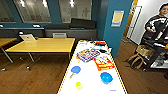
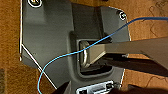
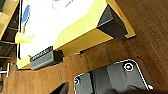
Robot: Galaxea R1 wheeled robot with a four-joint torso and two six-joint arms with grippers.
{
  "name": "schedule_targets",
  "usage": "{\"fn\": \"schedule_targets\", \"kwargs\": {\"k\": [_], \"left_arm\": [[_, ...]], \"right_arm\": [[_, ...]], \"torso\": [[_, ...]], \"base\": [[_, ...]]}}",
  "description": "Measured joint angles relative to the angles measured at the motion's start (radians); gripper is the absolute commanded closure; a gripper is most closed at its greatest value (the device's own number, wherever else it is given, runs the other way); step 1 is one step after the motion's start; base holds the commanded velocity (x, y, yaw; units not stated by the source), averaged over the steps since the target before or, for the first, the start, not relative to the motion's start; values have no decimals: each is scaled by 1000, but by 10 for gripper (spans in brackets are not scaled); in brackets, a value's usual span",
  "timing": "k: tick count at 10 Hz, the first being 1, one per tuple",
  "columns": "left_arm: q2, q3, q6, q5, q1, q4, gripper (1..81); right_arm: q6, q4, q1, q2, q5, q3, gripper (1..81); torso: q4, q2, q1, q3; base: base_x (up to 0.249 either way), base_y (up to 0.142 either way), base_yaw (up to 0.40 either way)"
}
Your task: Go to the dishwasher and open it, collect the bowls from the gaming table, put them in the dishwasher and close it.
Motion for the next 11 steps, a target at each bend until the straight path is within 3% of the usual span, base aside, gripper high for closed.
{"fn": "schedule_targets", "kwargs": {"k": [5, 11], "left_arm": [[0, -1, 0, -11, 0, 0, 10], [8, -3, 0, -31, -1, -1, 10]], "right_arm": [[16, 88, 252, -9, -199, -9, 10], [71, 117, 561, 32, -474, -88, 10]], "torso": [[0, 1, 0, -9], [0, 1, 1, -13]], "base": [[0, 0, 0], [0, 0, 0]]}}
